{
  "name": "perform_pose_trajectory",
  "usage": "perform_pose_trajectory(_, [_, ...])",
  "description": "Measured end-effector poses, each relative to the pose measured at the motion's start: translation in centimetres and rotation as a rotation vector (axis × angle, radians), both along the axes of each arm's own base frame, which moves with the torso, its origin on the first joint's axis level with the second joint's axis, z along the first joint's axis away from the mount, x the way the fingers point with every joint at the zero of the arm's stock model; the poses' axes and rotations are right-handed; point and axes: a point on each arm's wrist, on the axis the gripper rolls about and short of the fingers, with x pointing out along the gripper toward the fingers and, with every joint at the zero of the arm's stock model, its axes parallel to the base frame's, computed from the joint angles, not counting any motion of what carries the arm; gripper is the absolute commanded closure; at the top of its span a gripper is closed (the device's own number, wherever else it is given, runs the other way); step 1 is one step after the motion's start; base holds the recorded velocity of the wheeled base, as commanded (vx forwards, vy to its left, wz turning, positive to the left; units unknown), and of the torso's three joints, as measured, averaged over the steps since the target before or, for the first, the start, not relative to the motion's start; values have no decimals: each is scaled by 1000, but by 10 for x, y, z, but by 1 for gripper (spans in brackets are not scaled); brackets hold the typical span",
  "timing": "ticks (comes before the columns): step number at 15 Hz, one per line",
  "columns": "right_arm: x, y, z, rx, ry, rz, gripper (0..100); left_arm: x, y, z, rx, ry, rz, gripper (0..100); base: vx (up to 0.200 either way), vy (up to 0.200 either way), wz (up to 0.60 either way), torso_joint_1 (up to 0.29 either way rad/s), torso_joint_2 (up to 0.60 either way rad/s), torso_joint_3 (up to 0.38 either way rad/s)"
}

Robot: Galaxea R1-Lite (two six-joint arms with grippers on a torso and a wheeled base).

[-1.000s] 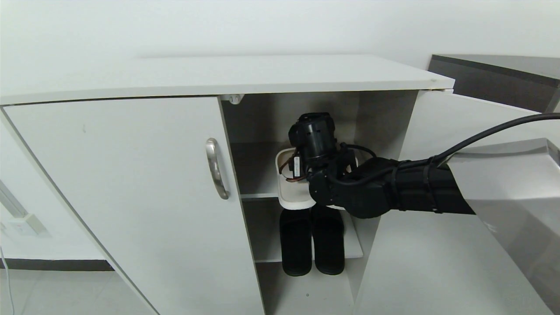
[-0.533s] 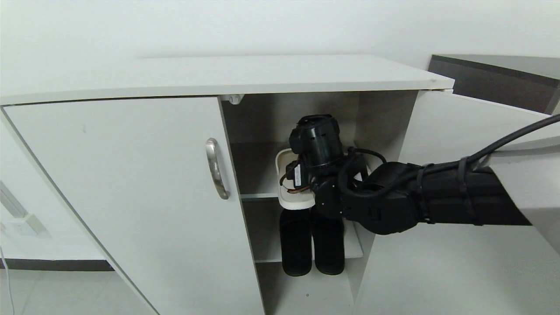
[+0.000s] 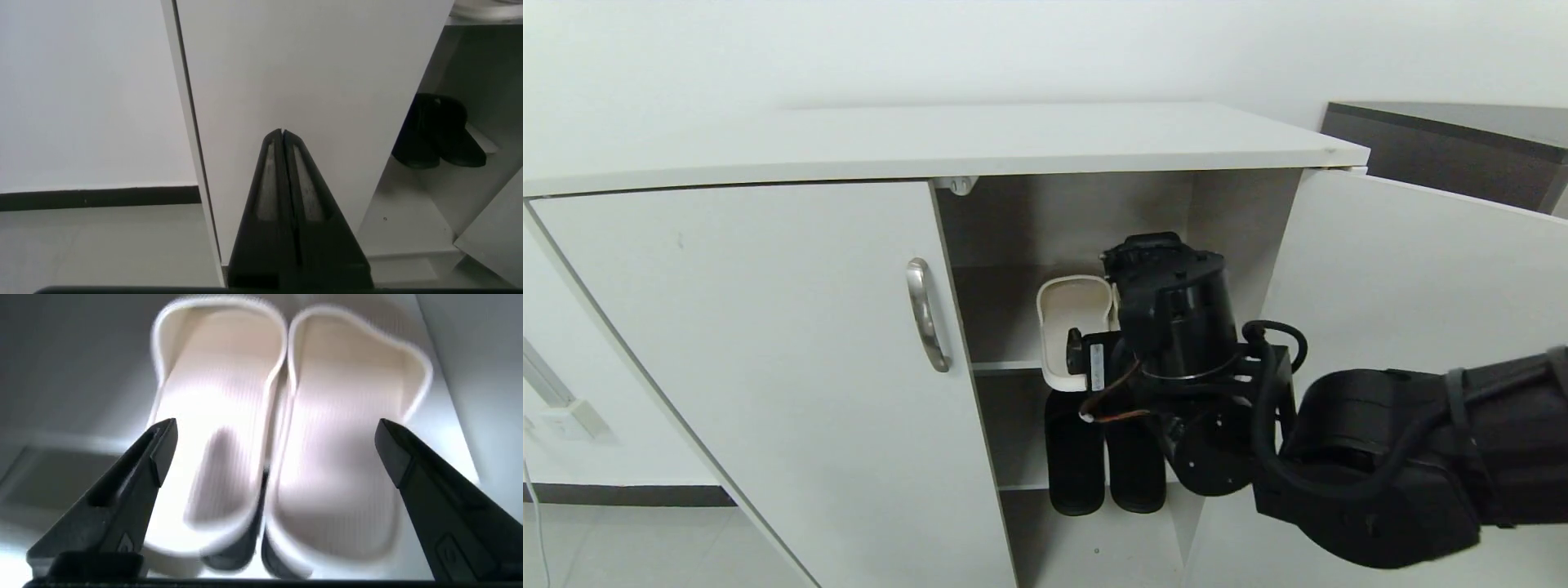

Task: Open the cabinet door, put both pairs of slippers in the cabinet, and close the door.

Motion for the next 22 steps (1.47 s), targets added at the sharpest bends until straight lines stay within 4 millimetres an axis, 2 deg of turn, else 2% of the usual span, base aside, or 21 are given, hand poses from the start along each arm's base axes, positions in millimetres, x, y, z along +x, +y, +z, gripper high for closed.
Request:
perform_pose_trajectory(1, [-8,-5,-2,0,-11,16,100,0,0,0,0,0,0,100,0,0,0,0,0,0])
perform_pose_trajectory(5, [-45,-19,-13,7,-57,150,100,0,0,0,-17,-1,-1,100,0,0,0,0,0,0])
perform_pose_trajectory(7, [-53,-22,-17,-1,-60,180,100,0,0,0,-17,-1,-1,100,0,0,0,0,0,0])
perform_pose_trajectory(15, [-57,-20,-29,-27,-36,200,100,0,0,0,-19,-2,0,100,0,0,0,0,0,0])
perform_pose_trajectory(22, [-56,-19,-34,-40,-24,203,100,0,0,0,-19,-2,-1,100,-200,0,0,3,1,4])
